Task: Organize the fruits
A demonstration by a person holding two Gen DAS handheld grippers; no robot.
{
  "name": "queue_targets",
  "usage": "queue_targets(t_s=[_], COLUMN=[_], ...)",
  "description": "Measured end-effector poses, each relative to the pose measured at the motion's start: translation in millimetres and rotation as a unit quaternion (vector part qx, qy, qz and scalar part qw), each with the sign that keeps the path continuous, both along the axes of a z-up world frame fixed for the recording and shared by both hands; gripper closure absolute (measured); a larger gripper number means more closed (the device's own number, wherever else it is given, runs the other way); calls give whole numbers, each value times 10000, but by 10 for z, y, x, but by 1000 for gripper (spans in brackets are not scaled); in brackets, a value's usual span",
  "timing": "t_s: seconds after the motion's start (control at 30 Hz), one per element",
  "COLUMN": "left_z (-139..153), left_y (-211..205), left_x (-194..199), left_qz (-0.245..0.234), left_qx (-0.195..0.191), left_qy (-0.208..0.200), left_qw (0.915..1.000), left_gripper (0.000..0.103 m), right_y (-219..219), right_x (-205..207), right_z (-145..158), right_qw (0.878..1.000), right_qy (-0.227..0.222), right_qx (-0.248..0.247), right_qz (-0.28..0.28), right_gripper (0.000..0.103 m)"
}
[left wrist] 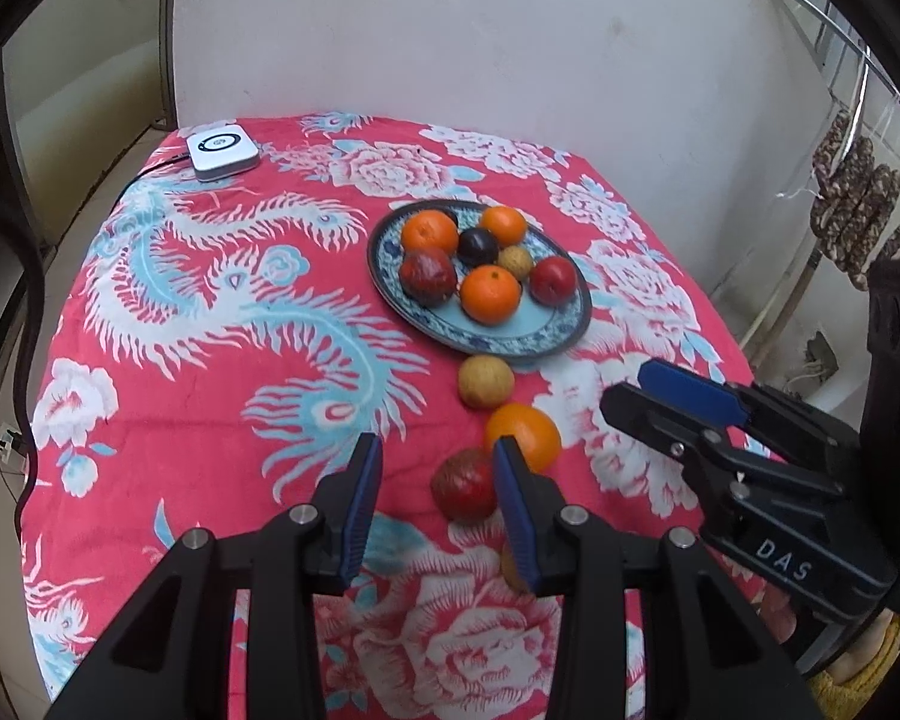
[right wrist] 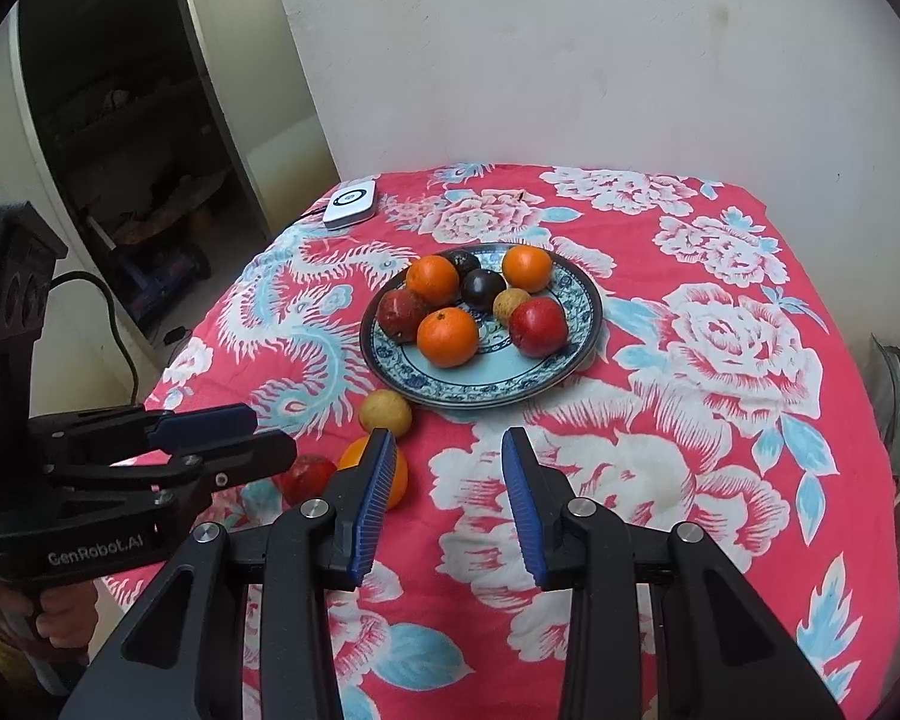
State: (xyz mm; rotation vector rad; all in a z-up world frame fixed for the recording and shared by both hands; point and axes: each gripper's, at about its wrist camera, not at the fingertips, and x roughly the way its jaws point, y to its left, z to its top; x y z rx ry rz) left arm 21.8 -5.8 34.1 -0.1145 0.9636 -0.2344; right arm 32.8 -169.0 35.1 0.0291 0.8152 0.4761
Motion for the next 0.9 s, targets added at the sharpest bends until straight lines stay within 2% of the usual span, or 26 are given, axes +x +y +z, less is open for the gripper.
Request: queue_targets(t_s=[0.9], left_z=[-212], left_y=[-125], left_x=[-24], left_qz=[-299], left_qx=[-40], left_qy=[195], left_qw=[9994], left_gripper=[65], right_y=[1], right_x=[-30], right_z=[-83], right_qw=[9999], right_qy=[124], right_qx=[-34], right_qz=[-3], right_gripper=[65])
